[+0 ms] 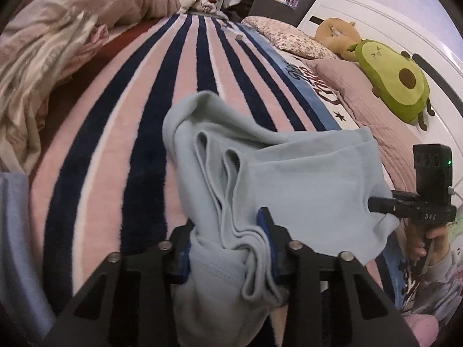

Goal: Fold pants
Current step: 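Lift the folded sweatpants with both grippers and carry them toward the bed corner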

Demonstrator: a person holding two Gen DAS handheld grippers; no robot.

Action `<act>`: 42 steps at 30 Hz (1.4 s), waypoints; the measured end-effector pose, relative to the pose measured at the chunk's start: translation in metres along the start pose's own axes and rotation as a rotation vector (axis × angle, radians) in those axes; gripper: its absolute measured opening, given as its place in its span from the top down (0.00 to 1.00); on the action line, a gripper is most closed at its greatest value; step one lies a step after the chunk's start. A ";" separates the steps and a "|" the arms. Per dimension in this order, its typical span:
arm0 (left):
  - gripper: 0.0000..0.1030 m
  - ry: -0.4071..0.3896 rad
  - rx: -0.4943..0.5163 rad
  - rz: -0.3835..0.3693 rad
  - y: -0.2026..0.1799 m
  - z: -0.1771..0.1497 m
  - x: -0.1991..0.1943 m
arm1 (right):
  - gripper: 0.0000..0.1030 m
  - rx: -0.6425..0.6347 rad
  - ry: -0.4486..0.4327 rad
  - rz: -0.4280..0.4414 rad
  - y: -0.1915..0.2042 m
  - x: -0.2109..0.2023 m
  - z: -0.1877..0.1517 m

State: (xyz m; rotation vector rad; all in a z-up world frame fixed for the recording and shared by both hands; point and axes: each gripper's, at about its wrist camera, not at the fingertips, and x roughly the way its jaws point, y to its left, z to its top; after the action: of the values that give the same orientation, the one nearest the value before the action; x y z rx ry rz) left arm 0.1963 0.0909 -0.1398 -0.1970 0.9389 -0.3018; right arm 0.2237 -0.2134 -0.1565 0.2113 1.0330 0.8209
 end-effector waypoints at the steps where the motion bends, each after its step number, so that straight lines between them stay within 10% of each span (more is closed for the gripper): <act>1: 0.71 -0.009 0.007 0.004 -0.002 0.000 -0.003 | 0.75 0.000 -0.011 0.001 0.002 -0.003 0.000; 22: 0.74 -0.274 0.113 0.046 -0.036 -0.017 -0.166 | 0.81 -0.180 -0.109 -0.004 0.128 -0.049 -0.005; 42: 0.74 -0.465 0.002 0.196 0.056 -0.089 -0.312 | 0.81 -0.352 -0.078 0.081 0.285 0.006 0.004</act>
State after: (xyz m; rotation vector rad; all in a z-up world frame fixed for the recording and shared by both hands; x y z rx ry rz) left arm -0.0398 0.2457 0.0294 -0.1617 0.4920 -0.0684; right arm 0.0853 -0.0118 -0.0106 -0.0150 0.7954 1.0452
